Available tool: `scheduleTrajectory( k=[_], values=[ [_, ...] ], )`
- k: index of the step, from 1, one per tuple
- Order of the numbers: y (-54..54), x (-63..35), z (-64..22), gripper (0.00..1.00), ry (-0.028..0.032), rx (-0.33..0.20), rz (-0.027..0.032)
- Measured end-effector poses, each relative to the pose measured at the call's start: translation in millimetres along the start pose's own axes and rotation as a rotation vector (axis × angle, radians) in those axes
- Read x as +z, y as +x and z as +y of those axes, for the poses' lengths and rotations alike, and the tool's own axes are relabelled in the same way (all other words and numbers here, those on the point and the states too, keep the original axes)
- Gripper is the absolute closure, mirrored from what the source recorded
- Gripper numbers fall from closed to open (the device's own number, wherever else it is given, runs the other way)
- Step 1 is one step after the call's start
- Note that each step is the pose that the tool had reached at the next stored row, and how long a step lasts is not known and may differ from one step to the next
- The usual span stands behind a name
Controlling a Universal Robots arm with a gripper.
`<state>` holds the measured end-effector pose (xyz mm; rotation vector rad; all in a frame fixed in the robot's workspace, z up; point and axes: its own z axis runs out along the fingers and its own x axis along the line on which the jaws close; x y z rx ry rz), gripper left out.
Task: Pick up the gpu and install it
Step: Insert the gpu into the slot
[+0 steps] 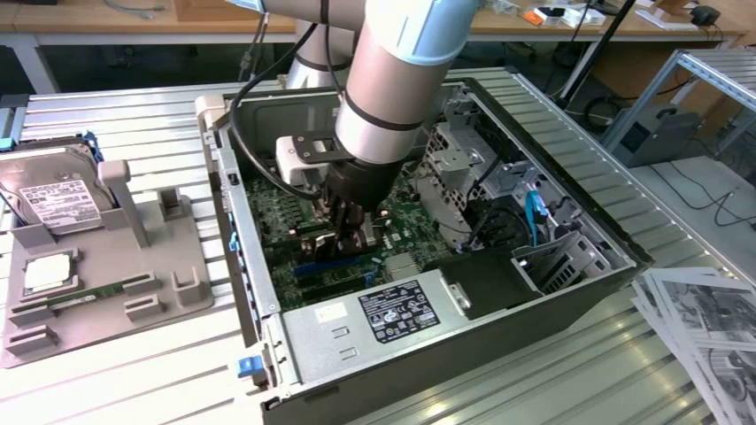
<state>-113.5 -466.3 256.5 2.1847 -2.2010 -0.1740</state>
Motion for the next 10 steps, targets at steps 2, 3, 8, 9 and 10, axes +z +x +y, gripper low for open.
scheduleTrajectory(
  k=[2,3,8,9,10],
  values=[
    [0.0,0.7,-0.1,0.73,0.0003,0.0,-0.0006],
    [0.0,1.2,-0.2,0.73,0.0004,0.0,-0.0008],
    [0.2,3.0,-0.3,0.73,-0.0001,0.0,0.0],
    [0.2,3.1,-0.3,0.73,-0.0001,0.0,0.0001],
    [0.2,3.2,-0.4,0.73,0.0001,0.0,-0.0002]
  ],
)
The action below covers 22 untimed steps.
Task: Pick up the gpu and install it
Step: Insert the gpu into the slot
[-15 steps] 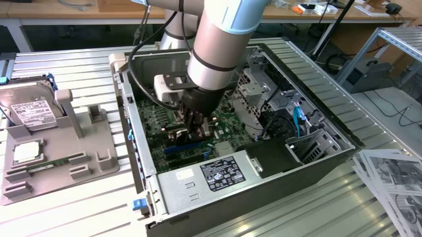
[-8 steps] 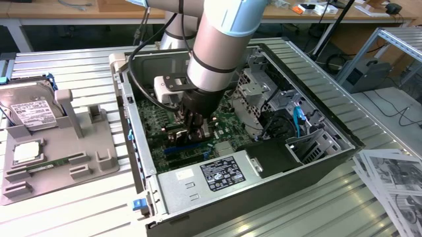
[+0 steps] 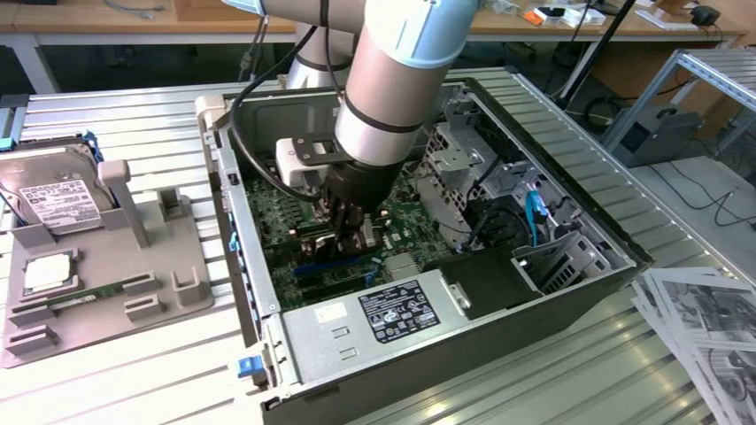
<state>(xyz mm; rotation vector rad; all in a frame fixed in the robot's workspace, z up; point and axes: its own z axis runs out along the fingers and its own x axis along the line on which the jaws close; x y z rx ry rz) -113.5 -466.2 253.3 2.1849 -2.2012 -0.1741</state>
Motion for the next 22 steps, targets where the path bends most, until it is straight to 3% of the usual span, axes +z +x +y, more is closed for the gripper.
scheduleTrajectory(
  k=[22],
  values=[
    [0.1,1.0,0.3,0.73,-0.006,0.0,0.0]
  ],
)
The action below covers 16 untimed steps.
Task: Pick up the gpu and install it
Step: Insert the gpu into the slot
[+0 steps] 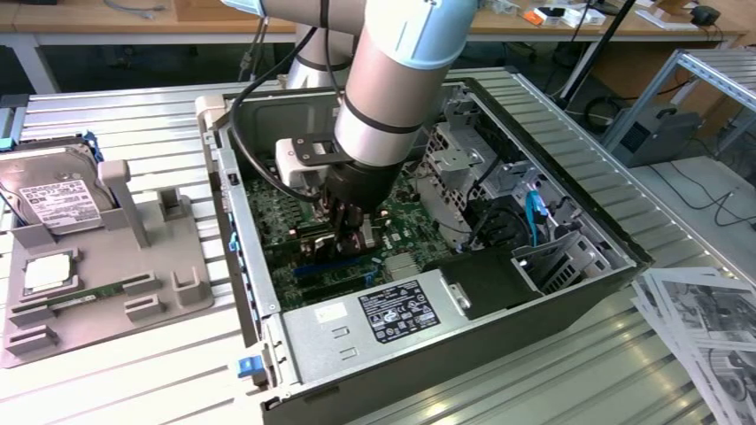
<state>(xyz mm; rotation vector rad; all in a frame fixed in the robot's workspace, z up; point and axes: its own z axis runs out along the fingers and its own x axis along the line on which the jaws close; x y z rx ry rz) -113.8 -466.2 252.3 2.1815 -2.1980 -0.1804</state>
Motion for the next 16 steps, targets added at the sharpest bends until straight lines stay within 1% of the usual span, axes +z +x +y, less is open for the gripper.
scheduleTrajectory(
  k=[2,13,16],
  values=[
    [0.1,1.4,-0.1,0.73,-0.0003,0.0,0.0004],
    [0.1,1.6,-0.2,0.73,-0.0001,0.0,0.0],
    [0.3,3.4,-0.4,0.73,-0.0004,0.0,0.0006]
  ],
)
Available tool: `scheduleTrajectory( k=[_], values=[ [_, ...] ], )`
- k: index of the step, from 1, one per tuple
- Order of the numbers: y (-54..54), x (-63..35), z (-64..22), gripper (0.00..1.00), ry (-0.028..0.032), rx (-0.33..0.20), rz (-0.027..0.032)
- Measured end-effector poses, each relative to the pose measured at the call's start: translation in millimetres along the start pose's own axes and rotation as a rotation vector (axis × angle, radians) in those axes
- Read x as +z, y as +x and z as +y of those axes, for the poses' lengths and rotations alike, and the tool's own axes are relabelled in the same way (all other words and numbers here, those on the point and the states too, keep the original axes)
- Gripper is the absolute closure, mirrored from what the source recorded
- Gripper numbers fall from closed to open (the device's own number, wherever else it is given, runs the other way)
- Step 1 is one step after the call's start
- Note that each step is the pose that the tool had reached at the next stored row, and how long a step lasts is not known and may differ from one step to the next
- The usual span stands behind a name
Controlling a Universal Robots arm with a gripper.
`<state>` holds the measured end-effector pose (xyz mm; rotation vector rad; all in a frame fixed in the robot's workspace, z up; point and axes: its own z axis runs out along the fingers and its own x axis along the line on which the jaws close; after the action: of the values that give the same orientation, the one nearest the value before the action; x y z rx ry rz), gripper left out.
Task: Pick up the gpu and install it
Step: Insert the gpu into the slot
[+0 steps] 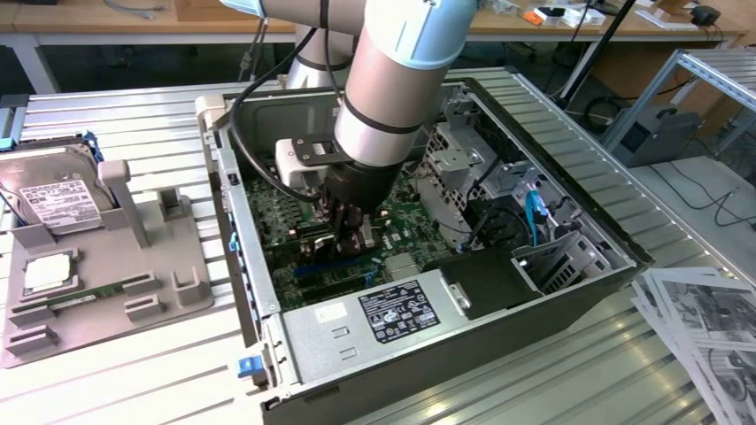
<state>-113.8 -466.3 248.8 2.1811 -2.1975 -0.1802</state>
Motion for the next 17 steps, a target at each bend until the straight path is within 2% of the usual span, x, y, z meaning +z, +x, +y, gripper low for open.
scheduleTrajectory(
  k=[17],
  values=[
    [-0.1,0.3,0.0,0.73,0.0002,0.0,-0.001]
  ],
)
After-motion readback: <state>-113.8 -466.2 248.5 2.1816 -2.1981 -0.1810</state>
